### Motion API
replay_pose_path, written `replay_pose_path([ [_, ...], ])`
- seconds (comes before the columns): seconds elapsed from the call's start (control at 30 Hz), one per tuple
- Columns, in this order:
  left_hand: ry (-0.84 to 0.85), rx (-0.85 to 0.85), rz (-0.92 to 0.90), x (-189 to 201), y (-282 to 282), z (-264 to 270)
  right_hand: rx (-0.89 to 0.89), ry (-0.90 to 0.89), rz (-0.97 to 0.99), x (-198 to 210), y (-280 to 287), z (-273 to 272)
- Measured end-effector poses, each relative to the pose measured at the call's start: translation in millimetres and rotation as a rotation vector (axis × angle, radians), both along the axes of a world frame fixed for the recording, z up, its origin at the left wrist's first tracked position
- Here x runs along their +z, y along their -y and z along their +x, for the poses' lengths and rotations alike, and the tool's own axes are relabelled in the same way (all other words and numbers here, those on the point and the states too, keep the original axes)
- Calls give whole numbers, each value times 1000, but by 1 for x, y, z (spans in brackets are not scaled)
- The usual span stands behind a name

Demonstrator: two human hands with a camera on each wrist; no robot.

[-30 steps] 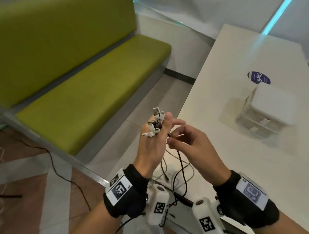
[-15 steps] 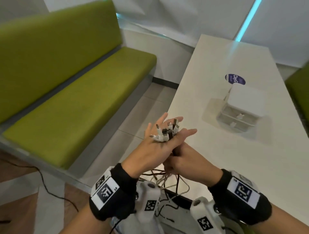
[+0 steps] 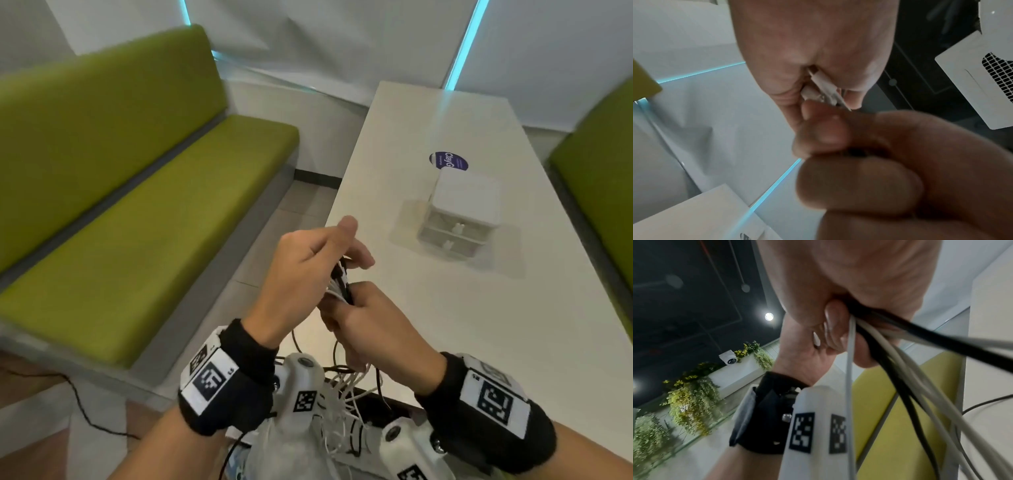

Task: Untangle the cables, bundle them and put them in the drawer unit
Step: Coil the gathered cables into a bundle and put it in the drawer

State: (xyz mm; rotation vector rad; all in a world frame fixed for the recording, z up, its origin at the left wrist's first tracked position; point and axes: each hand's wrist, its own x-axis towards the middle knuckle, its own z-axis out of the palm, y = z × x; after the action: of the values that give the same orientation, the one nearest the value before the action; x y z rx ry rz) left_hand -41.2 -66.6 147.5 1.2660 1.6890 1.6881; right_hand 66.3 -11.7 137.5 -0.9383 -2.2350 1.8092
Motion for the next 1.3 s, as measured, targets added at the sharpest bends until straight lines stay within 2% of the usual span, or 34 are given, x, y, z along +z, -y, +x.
replay_pose_path([
  [0.17, -54, -132, -99, 4, -1, 0, -1, 84, 29, 7, -3, 4],
  [0.27, -116, -55, -63, 7, -6, 7, 45, 146, 121, 11, -3, 5],
  [0.37, -90, -49, -39, 8, -6, 16, 65, 138, 153, 17, -3, 6],
  [0.5, -288, -146, -175, 7, -4, 12, 117, 155, 269, 20, -5, 9],
  [0.63, -137, -280, -256, 13, 4, 2, 145, 220, 380, 11, -7, 12],
  [0.67, -164, -282, -236, 16, 5, -3, 132, 226, 407, 8, -9, 12],
  [0.73, -376, -298, -230, 20, 6, -17, 135, 252, 466, 0, -11, 12],
  [0.83, -727, -397, -341, 32, 6, -32, 154, 260, 530, -6, -12, 14],
  [0.9, -860, -411, -396, 39, 5, -33, 150, 260, 560, -6, -12, 16],
  [0.97, -900, -379, -404, 42, 2, -30, 139, 248, 568, -5, -11, 16],
  [1.07, -891, -327, -352, 40, 2, -25, 102, 207, 528, -3, -12, 17],
  [1.2, -626, -213, -273, 34, 7, -22, 18, 162, 412, 0, -18, 19],
  [1.3, -537, -183, -202, 33, 7, -16, -17, 138, 357, -2, -19, 21],
])
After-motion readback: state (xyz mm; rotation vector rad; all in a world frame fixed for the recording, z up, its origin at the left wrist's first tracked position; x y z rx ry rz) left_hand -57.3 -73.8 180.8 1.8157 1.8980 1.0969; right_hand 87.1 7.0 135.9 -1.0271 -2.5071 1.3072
